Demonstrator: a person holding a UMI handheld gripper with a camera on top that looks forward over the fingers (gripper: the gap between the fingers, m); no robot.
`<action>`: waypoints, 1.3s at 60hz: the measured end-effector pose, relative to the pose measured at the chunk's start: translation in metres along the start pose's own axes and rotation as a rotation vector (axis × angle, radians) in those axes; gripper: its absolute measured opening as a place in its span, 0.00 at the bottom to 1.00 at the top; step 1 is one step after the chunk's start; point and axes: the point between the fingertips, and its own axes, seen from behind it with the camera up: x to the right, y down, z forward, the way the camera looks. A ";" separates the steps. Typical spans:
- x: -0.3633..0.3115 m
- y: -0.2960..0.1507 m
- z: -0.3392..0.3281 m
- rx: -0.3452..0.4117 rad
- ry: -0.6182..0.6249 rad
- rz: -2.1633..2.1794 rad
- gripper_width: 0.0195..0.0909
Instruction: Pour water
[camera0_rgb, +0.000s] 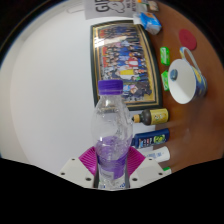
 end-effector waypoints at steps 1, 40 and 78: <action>0.003 -0.004 0.001 0.004 -0.003 0.037 0.21; 0.037 -0.049 0.005 -0.045 0.179 -0.230 0.21; 0.017 -0.274 -0.059 0.086 0.419 -1.648 0.21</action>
